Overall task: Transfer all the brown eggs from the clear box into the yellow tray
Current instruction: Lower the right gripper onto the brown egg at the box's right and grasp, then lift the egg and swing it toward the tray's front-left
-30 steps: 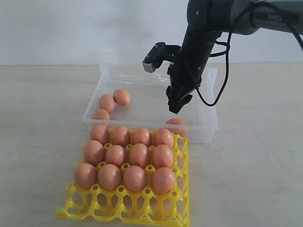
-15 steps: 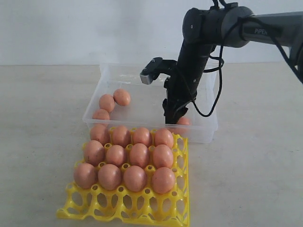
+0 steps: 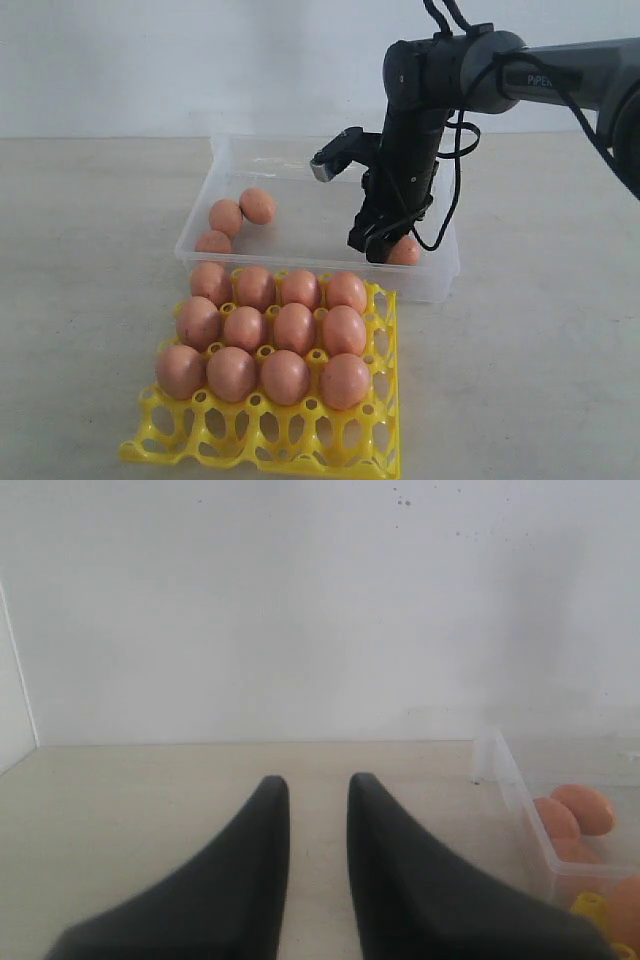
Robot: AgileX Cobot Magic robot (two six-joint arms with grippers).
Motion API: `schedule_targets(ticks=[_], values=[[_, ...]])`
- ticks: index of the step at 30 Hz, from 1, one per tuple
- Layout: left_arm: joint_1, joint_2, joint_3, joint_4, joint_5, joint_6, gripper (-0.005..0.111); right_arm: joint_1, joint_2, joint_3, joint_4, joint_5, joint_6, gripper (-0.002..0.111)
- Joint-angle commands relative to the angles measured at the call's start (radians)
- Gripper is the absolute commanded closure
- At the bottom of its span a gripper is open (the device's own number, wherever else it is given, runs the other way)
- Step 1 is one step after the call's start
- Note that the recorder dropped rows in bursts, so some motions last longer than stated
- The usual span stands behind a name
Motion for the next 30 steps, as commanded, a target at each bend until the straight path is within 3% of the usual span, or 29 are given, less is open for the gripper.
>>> schedule_targets(ticks=[1, 3, 5, 9, 15, 25, 28, 30], values=[[-0.009, -0.002, 0.004, 0.002, -0.002, -0.005, 0.085, -0.002, 0.001, -0.001, -0.022, -0.005, 0.072, 0.056], [-0.009, -0.002, 0.004, 0.002, -0.002, -0.005, 0.085, -0.002, 0.001, -0.001, -0.025, -0.013, 0.072, 0.056], [-0.009, -0.002, 0.004, 0.002, -0.002, -0.005, 0.085, -0.002, 0.001, -0.001, -0.025, -0.013, 0.099, 0.065], [-0.009, -0.002, 0.004, 0.002, -0.002, -0.005, 0.085, -0.002, 0.001, -0.001, -0.025, -0.004, 0.147, 0.109], [-0.009, -0.002, 0.004, 0.002, -0.002, -0.005, 0.085, -0.002, -0.001, -0.001, -0.025, 0.002, 0.164, 0.109], [-0.009, -0.002, 0.004, 0.002, -0.002, -0.005, 0.085, -0.002, -0.113, -0.001, 0.027, -0.086, 0.402, 0.109], [-0.009, -0.002, 0.004, 0.002, -0.002, -0.005, 0.085, -0.002, -0.165, 0.046, 0.083, -0.136, 0.406, 0.109], [-0.009, -0.002, 0.004, 0.002, -0.002, -0.005, 0.085, 0.012, -0.251, 0.182, 0.082, -0.233, 0.406, 0.109]])
